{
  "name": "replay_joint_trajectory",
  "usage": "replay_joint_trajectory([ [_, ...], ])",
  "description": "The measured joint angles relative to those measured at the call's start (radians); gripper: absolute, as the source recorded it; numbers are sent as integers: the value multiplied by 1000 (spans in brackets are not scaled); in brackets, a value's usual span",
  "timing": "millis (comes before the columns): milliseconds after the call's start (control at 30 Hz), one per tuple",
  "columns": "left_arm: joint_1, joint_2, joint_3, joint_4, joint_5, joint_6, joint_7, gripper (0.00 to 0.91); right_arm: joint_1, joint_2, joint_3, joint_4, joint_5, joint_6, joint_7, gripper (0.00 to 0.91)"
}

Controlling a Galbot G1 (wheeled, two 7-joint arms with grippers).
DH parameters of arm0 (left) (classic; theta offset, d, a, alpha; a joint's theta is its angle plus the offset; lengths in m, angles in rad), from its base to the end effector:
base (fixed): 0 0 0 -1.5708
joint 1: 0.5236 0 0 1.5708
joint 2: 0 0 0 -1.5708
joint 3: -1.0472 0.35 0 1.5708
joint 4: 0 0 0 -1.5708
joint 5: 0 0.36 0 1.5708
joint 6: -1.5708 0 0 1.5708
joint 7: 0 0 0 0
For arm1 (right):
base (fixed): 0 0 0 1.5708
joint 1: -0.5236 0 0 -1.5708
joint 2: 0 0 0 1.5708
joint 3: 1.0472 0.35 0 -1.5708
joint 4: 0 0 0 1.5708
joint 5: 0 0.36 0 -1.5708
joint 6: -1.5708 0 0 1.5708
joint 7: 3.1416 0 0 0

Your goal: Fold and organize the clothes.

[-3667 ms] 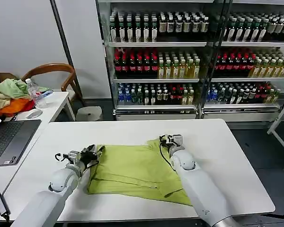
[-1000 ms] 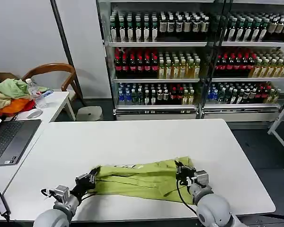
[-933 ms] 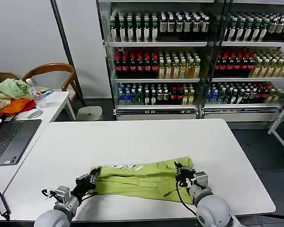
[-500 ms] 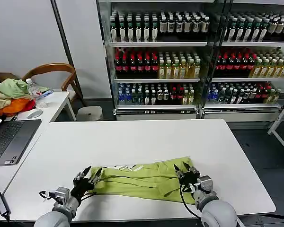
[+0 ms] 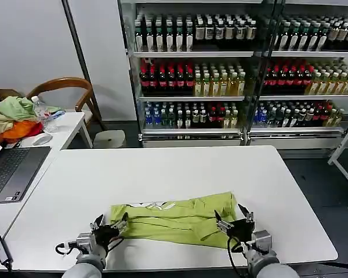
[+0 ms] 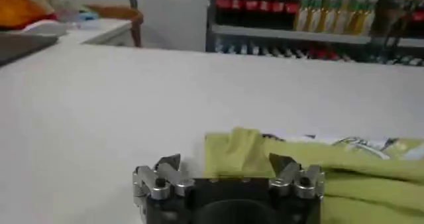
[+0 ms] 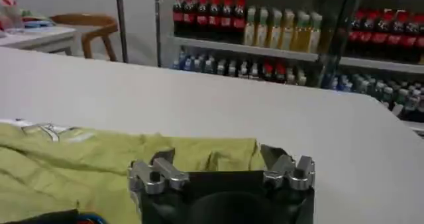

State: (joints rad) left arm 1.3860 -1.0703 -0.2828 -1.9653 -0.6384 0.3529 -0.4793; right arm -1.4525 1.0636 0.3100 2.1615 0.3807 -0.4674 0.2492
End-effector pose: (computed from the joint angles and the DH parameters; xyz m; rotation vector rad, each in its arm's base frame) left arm 0.2301 0.0320 -0.3183 0.0701 -2.6366 0.0844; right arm 0.2049 -0.0172 -0.2636 0.2661 -2.7229 0.1708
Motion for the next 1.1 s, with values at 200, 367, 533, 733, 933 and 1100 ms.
replay_joint_trajectory([
  [200,2,2,11,-3,-12,4,-39,50,-21,14,9,6,-23,3,2,907],
  [367,5,-9,28,-10,-11,6,-51,50,-29,25,9,6,-40,3,3,907],
  [533,6,-18,46,-19,-11,9,-51,50,-35,32,16,6,-51,3,3,907],
  [733,10,-23,48,-17,26,26,-29,40,-42,43,12,-1,-73,7,3,907],
  [933,34,-22,19,-39,75,56,-3,40,-37,40,19,-11,-87,11,5,907],
  [1100,68,-9,-62,-85,99,95,27,40,-29,39,19,-26,-98,15,8,907],
])
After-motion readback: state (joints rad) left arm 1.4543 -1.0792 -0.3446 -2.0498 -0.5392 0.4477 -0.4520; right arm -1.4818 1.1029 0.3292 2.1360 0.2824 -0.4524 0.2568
